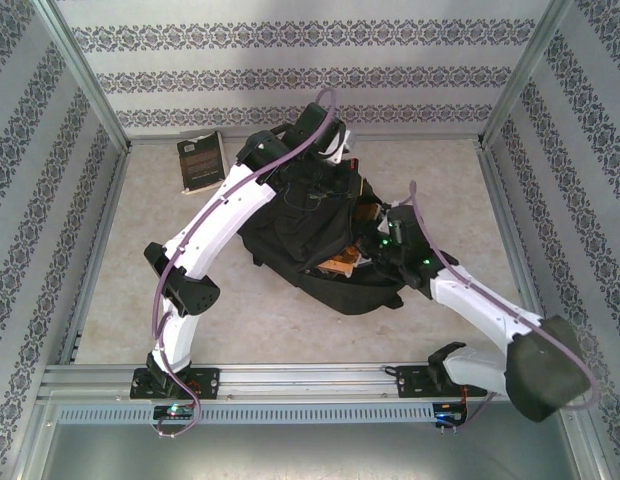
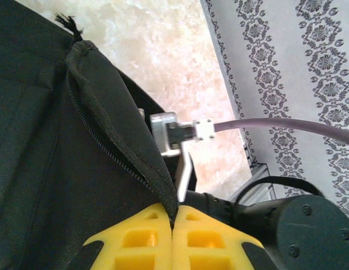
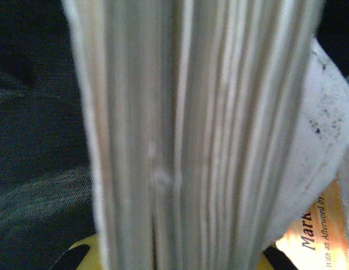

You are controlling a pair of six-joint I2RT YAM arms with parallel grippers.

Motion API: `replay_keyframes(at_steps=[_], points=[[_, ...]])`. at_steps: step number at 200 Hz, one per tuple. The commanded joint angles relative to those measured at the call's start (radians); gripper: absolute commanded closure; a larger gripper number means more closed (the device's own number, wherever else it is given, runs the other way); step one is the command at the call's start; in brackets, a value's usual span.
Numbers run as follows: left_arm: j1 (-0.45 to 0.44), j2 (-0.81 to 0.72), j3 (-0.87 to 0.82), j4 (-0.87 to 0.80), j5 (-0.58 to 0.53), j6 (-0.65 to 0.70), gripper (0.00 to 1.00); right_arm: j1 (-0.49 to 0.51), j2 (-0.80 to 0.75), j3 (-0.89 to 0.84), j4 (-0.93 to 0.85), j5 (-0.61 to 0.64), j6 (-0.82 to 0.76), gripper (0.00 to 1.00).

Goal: Pack the student bag

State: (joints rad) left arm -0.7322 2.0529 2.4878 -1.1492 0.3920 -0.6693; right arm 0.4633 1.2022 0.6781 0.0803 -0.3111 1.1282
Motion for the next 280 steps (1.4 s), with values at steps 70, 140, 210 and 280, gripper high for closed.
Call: replay_keyframes(at_steps=[70, 140, 210, 280], points=[[0.067, -0.105, 0.029, 0.113, 0.038, -0.038, 1.00, 0.051, 0.120, 0.197, -0.193, 0.213, -0.167, 0.16], [0.114, -0.135, -0.031, 0.136, 0.052, -0.033, 1.00, -0.033, 0.038, 0.156, -0.360, 0.173, -0.181, 0.34], [0.111, -0.157, -0.153, 0.153, 0.082, -0.022, 1.00, -0.032, 0.008, 0.302, -0.509, 0.205, -0.283, 0.43], [0.104, -0.224, -0.317, 0.194, 0.054, 0.055, 0.45, -0.068, -0.206, 0.397, -0.847, 0.567, -0.349, 0.24]])
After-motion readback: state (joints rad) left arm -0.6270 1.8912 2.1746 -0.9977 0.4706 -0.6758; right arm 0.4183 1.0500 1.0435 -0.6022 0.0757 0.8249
